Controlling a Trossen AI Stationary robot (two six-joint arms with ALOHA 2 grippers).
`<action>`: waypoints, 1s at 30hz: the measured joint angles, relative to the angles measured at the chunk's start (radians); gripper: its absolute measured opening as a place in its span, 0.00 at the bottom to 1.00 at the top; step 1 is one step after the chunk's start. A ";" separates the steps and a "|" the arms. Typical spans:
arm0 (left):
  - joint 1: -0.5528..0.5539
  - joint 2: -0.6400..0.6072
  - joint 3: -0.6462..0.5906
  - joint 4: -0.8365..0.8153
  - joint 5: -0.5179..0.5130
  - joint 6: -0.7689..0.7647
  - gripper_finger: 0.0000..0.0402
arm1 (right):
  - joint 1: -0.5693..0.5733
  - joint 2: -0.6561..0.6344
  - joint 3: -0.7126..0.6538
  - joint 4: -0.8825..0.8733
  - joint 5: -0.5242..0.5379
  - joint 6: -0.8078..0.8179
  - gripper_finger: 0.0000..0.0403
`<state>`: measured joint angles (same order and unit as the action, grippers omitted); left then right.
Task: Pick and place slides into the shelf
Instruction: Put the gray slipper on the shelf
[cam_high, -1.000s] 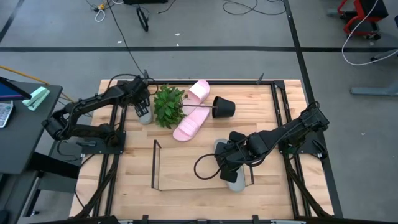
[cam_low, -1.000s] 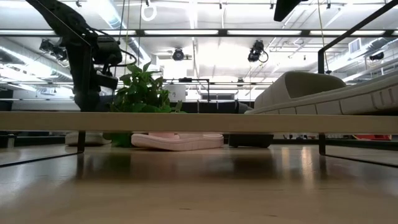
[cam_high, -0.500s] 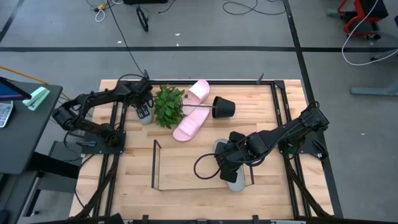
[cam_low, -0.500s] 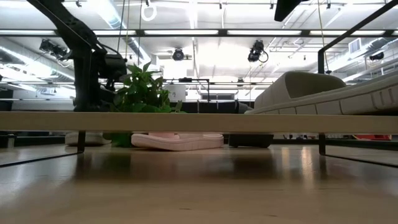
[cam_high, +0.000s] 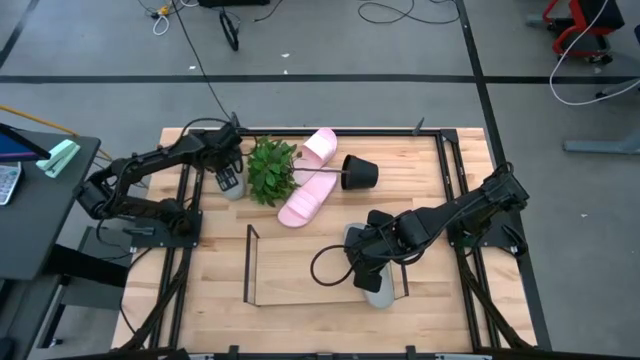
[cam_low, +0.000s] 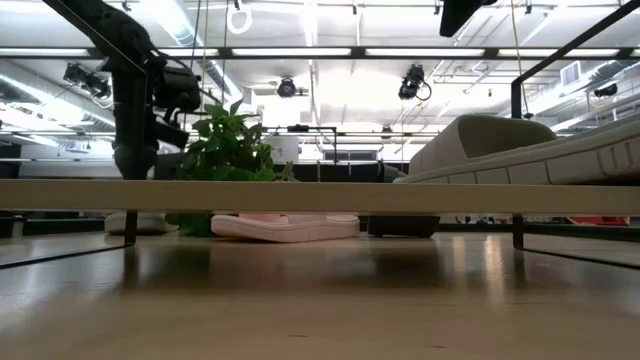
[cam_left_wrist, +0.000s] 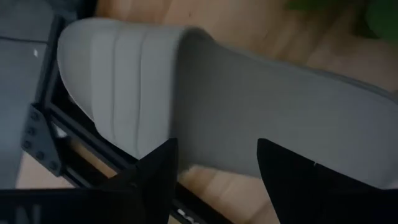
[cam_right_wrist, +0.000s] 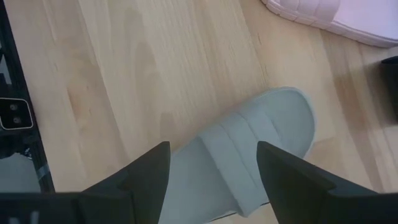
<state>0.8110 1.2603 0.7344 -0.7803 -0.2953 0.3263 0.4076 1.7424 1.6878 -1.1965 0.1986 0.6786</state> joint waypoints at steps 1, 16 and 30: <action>-0.005 0.000 0.004 0.005 -0.009 0.008 0.56 | -0.001 0.000 0.000 0.000 -0.002 -0.001 0.61; -0.025 0.045 0.005 0.149 -0.106 0.165 0.60 | -0.027 0.000 0.000 0.001 -0.029 -0.027 0.61; -0.022 0.211 0.005 0.261 -0.186 0.168 0.60 | -0.026 0.000 0.000 0.001 -0.029 -0.018 0.61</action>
<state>0.7887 1.4712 0.7396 -0.5191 -0.4815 0.4942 0.3813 1.7424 1.6878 -1.1954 0.1696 0.6606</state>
